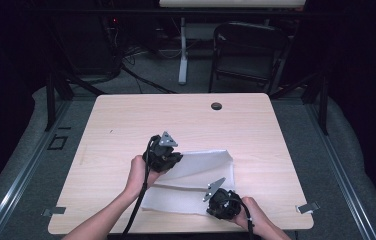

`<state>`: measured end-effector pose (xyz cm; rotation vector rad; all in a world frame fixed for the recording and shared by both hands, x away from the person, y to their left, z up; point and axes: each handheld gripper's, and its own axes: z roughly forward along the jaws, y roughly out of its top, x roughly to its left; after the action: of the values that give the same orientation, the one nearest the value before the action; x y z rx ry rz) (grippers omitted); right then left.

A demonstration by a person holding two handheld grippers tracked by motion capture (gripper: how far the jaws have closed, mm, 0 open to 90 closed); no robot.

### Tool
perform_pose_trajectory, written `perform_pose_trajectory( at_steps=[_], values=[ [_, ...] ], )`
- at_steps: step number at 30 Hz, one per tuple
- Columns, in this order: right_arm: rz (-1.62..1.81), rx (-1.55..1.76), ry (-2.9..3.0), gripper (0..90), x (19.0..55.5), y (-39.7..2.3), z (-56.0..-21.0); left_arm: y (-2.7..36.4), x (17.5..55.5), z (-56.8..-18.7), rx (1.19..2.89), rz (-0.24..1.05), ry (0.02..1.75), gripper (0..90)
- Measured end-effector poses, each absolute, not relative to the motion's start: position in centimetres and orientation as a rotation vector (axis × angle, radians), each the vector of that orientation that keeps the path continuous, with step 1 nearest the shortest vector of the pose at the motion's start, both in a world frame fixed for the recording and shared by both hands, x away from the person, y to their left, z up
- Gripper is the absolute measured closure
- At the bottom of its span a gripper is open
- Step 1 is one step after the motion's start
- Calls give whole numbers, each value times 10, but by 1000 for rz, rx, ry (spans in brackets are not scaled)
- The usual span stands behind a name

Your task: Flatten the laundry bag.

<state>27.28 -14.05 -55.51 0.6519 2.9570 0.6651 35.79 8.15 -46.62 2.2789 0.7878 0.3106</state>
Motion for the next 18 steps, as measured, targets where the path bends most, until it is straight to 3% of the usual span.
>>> perform_pose_trajectory(
  at_steps=[13, 18],
  values=[
    [645, 664, 2986, 900, 275, -147, -553, 78, 367, -457, 2280, 338, 796, 868],
    [782, 740, 2882, 900, 277, -138, -548, 73, 370, -458, 2285, 340, 800, 868]
  ],
)
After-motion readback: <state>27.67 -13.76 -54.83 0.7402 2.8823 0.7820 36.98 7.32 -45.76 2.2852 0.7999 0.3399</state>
